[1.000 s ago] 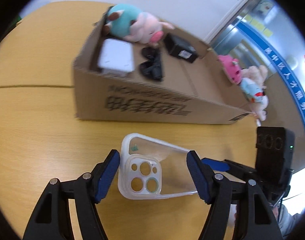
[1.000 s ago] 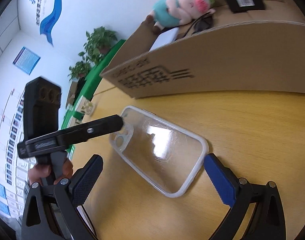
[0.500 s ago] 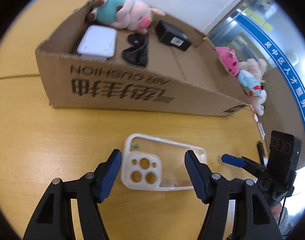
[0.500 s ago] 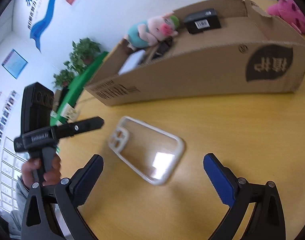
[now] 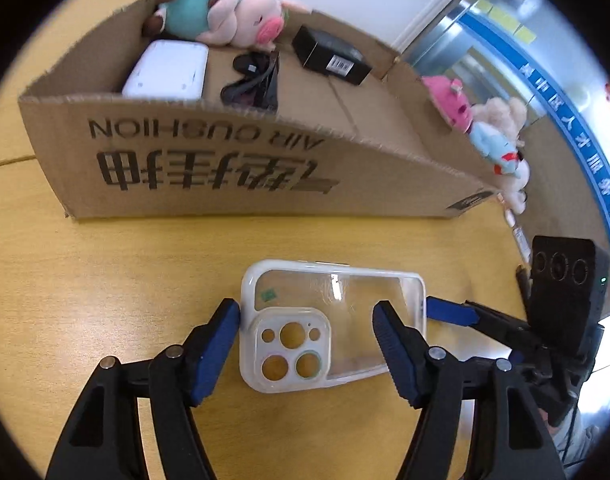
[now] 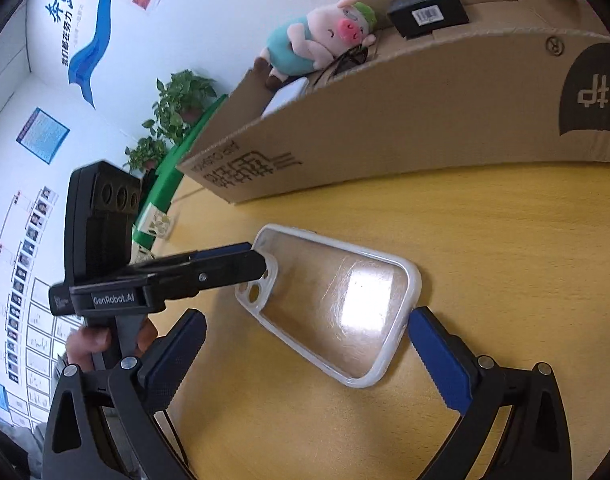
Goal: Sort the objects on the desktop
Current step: 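Close both tools on the phone case rim and lift it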
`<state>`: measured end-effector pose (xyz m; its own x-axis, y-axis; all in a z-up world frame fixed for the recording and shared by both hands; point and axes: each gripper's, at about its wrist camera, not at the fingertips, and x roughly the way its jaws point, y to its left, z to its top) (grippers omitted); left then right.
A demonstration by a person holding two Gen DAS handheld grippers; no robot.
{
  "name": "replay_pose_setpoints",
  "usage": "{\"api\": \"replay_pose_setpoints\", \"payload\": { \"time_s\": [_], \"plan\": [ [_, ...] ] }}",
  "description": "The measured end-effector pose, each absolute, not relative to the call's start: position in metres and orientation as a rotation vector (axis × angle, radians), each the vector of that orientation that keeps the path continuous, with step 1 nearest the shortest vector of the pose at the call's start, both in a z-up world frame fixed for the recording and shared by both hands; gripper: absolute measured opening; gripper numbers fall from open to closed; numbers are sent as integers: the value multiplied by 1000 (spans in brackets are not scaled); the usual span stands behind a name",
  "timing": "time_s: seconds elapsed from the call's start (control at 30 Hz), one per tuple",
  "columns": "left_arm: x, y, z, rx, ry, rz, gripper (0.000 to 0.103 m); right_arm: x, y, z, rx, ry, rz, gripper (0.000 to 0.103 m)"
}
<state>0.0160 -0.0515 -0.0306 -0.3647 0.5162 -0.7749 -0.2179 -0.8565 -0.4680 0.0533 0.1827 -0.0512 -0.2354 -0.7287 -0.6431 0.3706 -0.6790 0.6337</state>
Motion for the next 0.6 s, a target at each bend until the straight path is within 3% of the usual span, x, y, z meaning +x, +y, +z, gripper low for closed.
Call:
{"api": "replay_pose_setpoints", "payload": {
  "time_s": [0.27, 0.47, 0.6],
  "plan": [
    [40, -57, 5, -1204, -485, 2223, 68, 80, 209, -6, 1079, -486, -2041, 103],
    [37, -61, -19, -1331, -494, 2244, 68, 87, 219, -7, 1102, -434, -2135, 102],
    [27, -57, -31, -1435, -412, 2286, 67, 76, 217, -27, 1241, -336, -2230, 82]
  ]
}}
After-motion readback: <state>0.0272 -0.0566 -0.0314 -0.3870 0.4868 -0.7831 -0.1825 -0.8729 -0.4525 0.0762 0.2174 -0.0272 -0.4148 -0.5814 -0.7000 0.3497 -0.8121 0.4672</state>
